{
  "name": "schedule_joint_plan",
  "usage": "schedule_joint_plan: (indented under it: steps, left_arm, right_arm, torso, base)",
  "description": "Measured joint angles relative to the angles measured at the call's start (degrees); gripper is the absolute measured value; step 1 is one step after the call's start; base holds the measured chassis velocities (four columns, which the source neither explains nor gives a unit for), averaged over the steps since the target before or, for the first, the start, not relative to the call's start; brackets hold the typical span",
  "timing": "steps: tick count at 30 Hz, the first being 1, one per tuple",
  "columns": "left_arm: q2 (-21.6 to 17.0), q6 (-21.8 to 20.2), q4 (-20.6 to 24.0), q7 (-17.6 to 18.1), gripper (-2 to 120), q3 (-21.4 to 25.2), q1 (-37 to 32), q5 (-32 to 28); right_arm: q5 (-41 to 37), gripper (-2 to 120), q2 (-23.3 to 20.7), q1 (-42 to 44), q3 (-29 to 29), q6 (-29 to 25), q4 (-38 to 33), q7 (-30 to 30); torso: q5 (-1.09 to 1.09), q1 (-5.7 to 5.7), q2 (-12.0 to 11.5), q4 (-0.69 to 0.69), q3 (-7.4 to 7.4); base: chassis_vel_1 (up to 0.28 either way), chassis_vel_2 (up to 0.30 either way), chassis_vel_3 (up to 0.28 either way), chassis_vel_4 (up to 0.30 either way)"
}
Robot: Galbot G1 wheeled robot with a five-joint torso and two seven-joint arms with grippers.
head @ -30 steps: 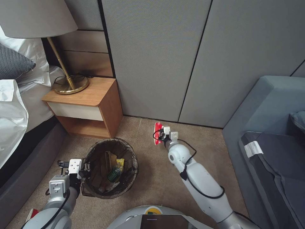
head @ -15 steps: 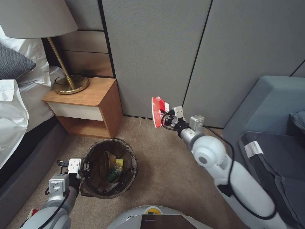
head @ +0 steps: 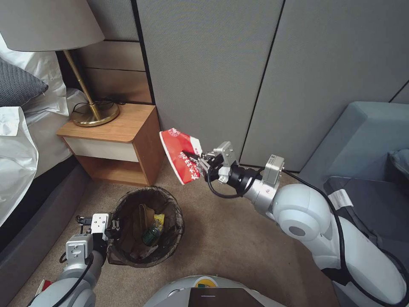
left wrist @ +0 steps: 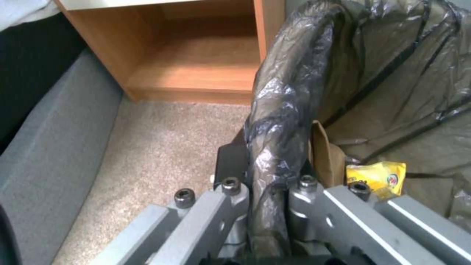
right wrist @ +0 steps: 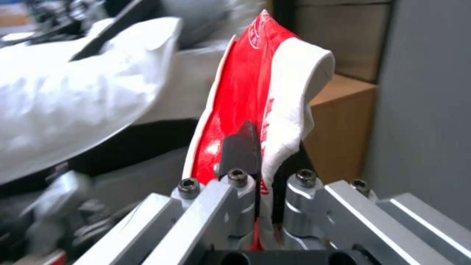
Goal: Pick up the trash bin, then pick up the garbage from the floor and place it into the trash bin.
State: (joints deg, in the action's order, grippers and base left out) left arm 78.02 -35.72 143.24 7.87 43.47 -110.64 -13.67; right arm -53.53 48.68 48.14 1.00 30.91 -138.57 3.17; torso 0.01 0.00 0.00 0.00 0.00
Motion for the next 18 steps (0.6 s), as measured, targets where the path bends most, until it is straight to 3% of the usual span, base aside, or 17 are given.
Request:
schedule_joint_plan:
  steps: [8, 18]
  left_arm:
    - [0.0, 0.0, 0.0, 0.0, 4, -0.2, -0.1, 0.3]
    - [0.3, 0.0, 0.0, -0.1, 4, -0.4, 0.0, 0.4]
  right_arm:
    - [-0.8, 0, -1.5, -1.7, -3.3, 2.0, -1.4, -2.8]
    - [0.1, 0, -1.0, -3.2, -10.4, 3.4, -0.9, -1.2]
  torso:
    - [0.00, 0.00, 0.0, 0.00, 0.00]
    - [0.00, 0.00, 0.0, -0.01, 0.00]
  base:
    - [0.000, 0.000, 0.000, 0.000]
    - [0.000, 0.000, 0.000, 0.000]
